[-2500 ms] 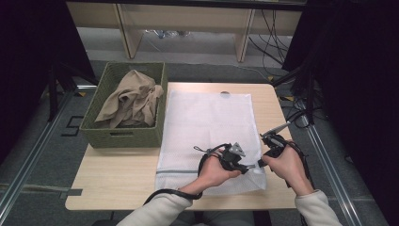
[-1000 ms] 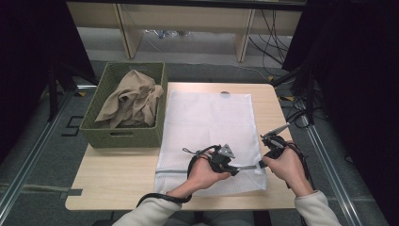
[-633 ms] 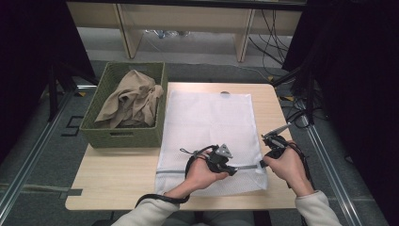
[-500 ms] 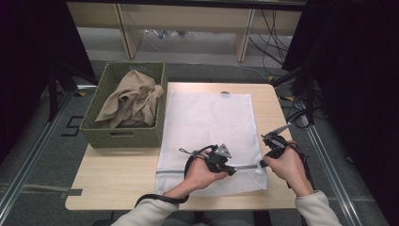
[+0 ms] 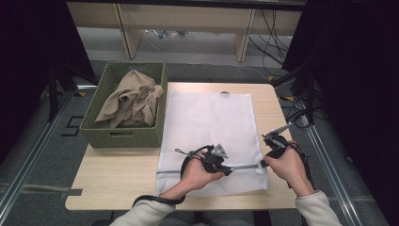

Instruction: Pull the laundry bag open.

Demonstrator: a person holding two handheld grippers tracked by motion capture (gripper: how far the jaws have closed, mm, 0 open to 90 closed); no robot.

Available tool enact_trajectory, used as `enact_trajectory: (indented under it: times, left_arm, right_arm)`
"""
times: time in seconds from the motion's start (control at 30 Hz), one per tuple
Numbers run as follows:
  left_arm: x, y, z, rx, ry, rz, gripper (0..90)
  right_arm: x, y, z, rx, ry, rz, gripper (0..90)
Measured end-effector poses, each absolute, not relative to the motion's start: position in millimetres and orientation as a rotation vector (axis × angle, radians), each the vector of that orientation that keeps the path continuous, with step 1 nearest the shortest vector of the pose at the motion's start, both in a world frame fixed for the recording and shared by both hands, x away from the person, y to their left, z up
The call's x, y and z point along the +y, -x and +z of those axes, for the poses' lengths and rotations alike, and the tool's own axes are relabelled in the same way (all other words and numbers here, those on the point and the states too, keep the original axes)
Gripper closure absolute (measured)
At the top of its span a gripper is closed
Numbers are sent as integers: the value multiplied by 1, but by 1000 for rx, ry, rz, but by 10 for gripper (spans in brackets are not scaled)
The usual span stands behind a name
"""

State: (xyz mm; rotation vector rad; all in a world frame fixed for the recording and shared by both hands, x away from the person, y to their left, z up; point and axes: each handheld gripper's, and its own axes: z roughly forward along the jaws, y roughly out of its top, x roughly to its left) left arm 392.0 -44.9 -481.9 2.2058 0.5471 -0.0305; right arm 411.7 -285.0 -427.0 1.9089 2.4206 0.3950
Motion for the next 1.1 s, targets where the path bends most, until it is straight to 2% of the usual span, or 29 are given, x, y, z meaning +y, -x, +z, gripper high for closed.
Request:
enact_trajectory:
  times: [0.17, 0.3, 0.5, 0.53, 0.77, 1.1]
  left_arm:
    - [-42, -391, -482, 553, -2202, -37, 865]
    - [-39, -392, -481, 551, -2209, -30, 865]
    - [-34, -391, -482, 581, -2191, -43, 865]
    - [-31, -392, -482, 552, -2202, -24, 865]
    - [-26, -391, -481, 569, -2191, -27, 865]
    - [-20, -389, -481, 588, -2195, -29, 865]
  right_arm:
    - [-286, -413, -428, 2436, -1853, 409, 864]
    - [-281, -410, -425, 2387, -1983, 391, 864]
    - [-284, -411, -426, 2411, -1933, 389, 864]
    - [-288, -413, -429, 2437, -1846, 422, 864]
    - [-283, -411, -427, 2410, -1935, 374, 864]
    - [-288, -413, -430, 2445, -1839, 408, 864]
